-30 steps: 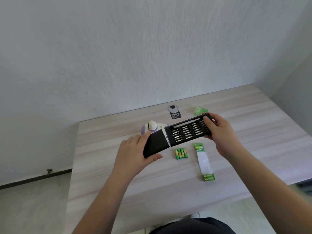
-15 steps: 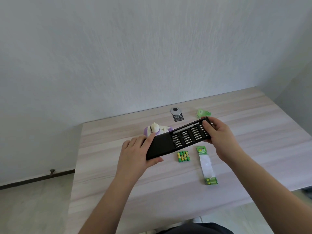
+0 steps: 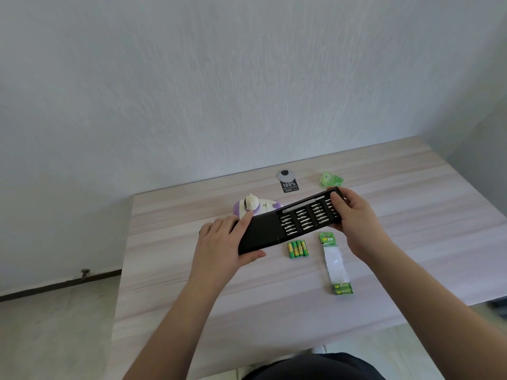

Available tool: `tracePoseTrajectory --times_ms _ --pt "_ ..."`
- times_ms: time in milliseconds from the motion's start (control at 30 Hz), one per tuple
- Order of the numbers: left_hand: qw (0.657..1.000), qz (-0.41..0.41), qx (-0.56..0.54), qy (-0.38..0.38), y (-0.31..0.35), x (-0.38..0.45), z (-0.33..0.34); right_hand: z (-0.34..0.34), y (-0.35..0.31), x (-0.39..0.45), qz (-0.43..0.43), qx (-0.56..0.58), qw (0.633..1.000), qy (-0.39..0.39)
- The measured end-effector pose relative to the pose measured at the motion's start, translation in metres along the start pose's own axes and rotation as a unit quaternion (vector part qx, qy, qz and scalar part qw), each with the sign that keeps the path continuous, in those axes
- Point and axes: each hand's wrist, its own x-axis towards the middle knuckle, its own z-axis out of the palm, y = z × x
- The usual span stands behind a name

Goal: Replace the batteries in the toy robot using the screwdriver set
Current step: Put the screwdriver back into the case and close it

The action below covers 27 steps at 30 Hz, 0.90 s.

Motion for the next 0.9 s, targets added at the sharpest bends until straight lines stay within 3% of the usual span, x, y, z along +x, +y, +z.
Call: tracePoseTrajectory --times_ms 467,900 --pt "1.0 0.008 0.003 0.0 0.0 -0.001 0.008 0.003 0.006 0.002 0.022 0.015 0.999 0.02" --pt "0.999 -0.04 -0.021 -0.008 0.004 -0.004 0.01 0.004 0.004 0.002 0.016 -0.006 1.0 0.025"
